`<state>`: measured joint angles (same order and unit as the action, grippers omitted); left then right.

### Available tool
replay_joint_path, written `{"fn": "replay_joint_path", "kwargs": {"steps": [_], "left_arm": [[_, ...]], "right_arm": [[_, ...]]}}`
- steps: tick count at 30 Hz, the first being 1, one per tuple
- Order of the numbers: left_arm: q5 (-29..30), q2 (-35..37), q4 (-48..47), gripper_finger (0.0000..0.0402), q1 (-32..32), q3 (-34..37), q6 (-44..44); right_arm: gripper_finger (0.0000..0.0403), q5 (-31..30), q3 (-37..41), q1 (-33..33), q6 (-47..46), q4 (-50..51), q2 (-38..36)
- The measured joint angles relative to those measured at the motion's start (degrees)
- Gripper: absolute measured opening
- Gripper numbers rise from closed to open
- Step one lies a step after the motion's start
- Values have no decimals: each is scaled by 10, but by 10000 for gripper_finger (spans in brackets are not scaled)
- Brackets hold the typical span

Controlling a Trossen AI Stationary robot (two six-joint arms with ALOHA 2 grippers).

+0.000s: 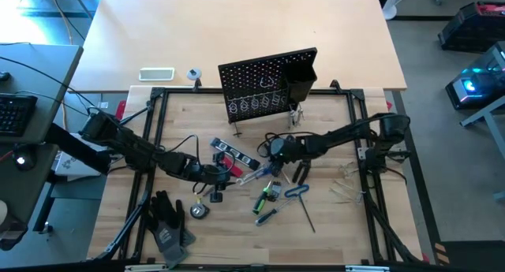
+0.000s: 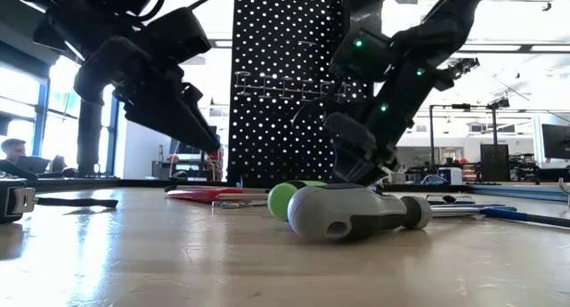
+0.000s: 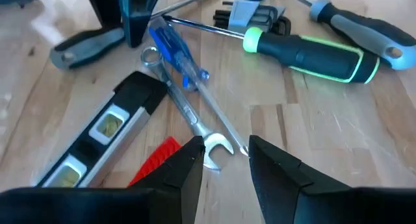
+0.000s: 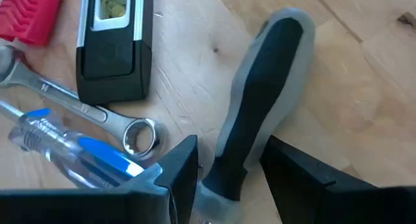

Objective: Hang tools onto peg board
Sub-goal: Hang the grey screwdriver onto the pegboard

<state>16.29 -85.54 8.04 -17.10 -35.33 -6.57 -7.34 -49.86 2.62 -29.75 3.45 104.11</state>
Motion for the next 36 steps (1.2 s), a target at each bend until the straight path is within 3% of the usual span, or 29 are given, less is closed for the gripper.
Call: {"fn": "replay_joint_path", "kwargs": {"steps": [5, 11, 16, 18, 30, 36], "left_arm": [[0, 0, 12, 117, 0, 0, 21], [27, 0, 25, 117, 0, 0, 27], [208, 0, 38, 114, 0, 0, -5], [232, 0, 68, 109, 4, 0, 1], [142, 0, 164, 88, 34, 0, 21], [125, 2, 223, 88, 34, 0, 58]], "right_arm": [[147, 3, -4, 1, 0, 16, 22], [68, -15, -4, -17, 19, 30, 21], [67, -3, -2, -31, 52, 0, 22], [67, 1, -1, -37, 62, -17, 15], [67, -16, 1, -57, 103, -13, -65], [67, -17, 0, -66, 122, -16, -111]]}}
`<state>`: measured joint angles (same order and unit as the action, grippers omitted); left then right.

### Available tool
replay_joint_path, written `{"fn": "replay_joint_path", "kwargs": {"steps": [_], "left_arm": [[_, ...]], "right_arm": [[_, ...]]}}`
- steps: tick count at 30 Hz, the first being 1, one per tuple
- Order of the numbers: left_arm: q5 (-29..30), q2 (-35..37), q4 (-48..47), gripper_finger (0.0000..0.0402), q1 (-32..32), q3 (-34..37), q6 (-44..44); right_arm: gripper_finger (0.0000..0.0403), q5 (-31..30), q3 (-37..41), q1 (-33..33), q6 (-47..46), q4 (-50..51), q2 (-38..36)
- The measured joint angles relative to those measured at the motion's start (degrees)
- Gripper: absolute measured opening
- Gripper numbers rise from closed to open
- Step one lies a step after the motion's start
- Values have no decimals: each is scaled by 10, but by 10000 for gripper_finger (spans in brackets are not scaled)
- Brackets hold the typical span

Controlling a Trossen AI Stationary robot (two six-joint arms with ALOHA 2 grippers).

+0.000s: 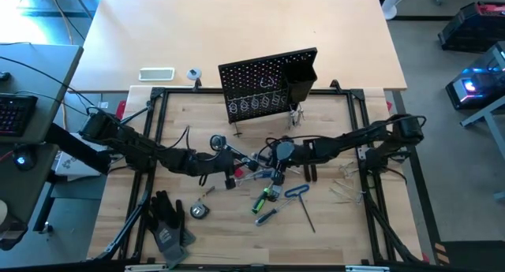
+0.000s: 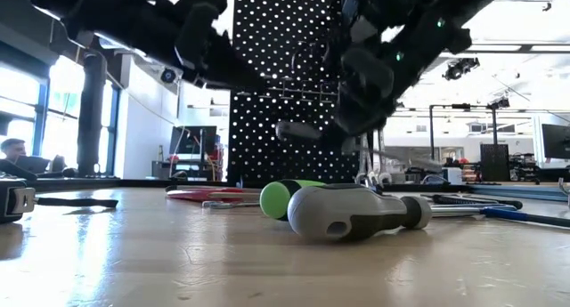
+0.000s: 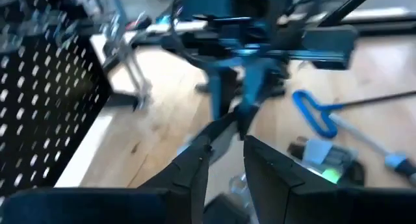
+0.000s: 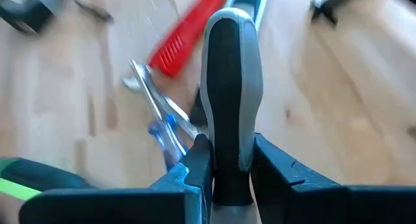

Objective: Hang tools onto peg board
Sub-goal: Hang the grey screwdriver onto the pegboard

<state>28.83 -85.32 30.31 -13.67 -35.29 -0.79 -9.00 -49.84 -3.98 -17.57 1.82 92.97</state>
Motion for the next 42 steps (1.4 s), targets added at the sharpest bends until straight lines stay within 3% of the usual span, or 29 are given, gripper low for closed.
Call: {"fn": "replay_joint_path", "kwargs": {"steps": [9, 15, 20, 26, 34, 42], "left_arm": [[-48, 50, 72, 91, 2, 0, 69], [-65, 83, 96, 135, 2, 0, 90], [-102, 84, 194, 186, 13, 0, 96], [-157, 83, 276, 218, 32, 0, 90], [-187, 71, 307, 226, 47, -3, 75], [-202, 18, 307, 226, 47, -72, 95]], "right_arm": [[67, -12, 0, -25, 47, -49, -108], [67, -17, 0, -42, 91, -76, -160], [67, -17, -1, -56, 135, -136, -165], [67, -17, -1, -63, 175, -182, -165], [67, -10, -1, -65, 206, -230, -165], [67, 10, -2, -57, 212, -270, -153]]}}
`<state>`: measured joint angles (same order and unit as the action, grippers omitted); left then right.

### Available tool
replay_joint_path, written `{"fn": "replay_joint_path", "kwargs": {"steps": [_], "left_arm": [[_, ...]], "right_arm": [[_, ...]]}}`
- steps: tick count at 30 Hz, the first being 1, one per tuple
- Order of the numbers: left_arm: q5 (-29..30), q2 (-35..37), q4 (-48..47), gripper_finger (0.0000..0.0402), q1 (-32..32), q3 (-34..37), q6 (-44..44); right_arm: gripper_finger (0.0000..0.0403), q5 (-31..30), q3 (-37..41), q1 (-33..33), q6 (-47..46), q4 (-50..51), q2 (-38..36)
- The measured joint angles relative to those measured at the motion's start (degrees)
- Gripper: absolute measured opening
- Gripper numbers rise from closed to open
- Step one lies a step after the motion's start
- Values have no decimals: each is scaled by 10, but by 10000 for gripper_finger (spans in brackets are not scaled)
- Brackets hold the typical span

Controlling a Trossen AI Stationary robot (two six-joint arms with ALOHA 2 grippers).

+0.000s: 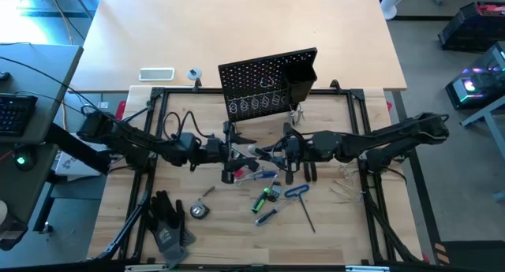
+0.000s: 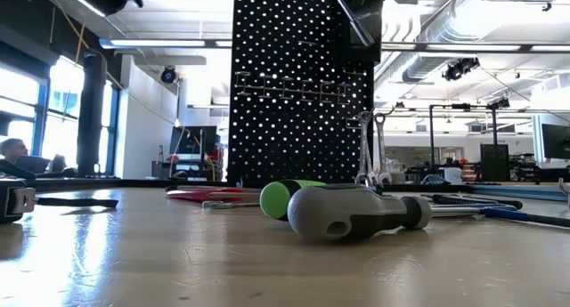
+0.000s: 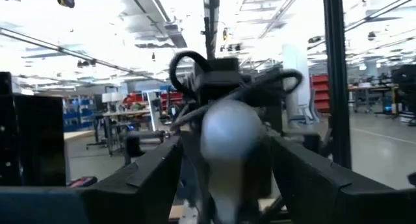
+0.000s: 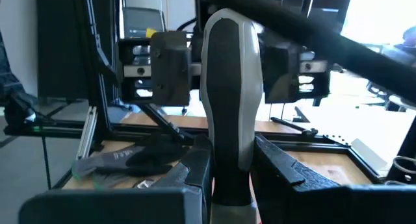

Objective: Hang tools onto peg board
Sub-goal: Hang the grey screwdriver onto the pegboard

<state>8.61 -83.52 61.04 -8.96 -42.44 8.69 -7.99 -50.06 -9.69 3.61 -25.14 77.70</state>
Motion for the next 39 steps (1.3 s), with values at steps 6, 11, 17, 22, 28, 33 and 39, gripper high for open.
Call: {"fn": "replay_joint_path", "kwargs": {"steps": [6, 11, 17, 22, 28, 33, 39], "left_arm": [[-3, -22, -19, 226, 5, -34, 4], [-8, -22, -29, 202, 11, -41, 4], [-8, -22, -41, 114, 11, -40, 11], [-10, -20, -49, 113, 11, -40, 32], [1, 6, -86, 113, 11, -55, 72], [26, 28, -179, 113, 11, -100, 118], [55, 38, -287, 113, 17, -174, 182]], "right_arm": [[67, 1, 0, 0, 9, 1, 0], [67, -1, 0, 0, 14, 0, 0], [69, -23, 0, 0, 21, 4, 0], [96, -52, 0, -2, 22, 15, 0], [111, -111, 0, -8, 21, 57, -5], [113, -175, 1, -25, 34, 96, -32], [114, -244, 1, -55, 25, 171, -72]]}}
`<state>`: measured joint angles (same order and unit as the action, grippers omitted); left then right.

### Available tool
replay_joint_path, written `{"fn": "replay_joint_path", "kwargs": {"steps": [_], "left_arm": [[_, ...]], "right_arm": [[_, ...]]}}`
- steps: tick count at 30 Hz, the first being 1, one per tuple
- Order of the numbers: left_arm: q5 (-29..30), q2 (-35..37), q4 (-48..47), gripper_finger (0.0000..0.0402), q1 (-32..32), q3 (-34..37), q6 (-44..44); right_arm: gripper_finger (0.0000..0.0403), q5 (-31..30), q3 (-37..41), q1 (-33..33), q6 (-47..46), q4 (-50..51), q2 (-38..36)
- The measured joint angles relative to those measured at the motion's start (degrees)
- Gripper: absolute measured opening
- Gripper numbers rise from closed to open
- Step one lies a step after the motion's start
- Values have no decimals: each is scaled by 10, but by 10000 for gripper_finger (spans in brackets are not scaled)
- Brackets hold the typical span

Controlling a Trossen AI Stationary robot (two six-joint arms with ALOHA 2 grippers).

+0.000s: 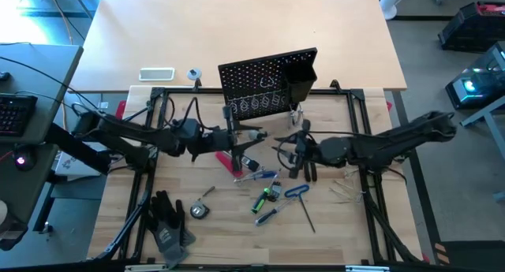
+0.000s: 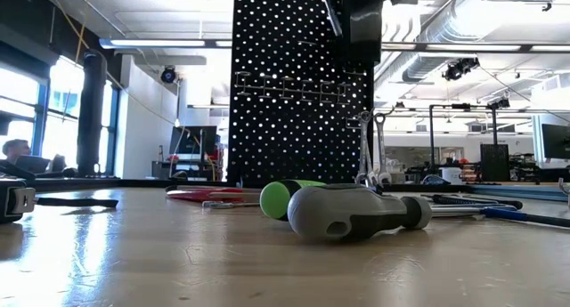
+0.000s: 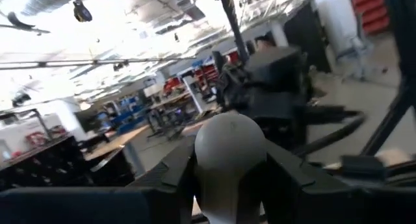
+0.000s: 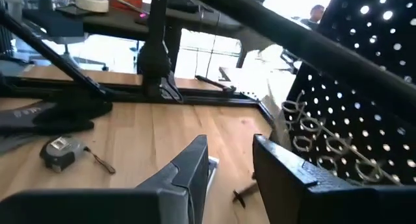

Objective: Hang tools onto peg board
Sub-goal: Hang the grey screwdriver onto the pegboard

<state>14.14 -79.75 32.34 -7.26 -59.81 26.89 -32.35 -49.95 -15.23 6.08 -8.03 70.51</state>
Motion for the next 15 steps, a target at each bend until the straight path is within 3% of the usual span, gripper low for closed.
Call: {"fn": "replay_joint_path", "kwargs": {"steps": [8, 15], "left_arm": [[-5, 0, -154, 113, 53, -98, 28], [-59, -10, -266, 113, 120, -193, 16]], "right_arm": [[115, -42, 0, -43, -102, 140, -31], [115, -41, 0, -78, -206, 257, -27]]}}
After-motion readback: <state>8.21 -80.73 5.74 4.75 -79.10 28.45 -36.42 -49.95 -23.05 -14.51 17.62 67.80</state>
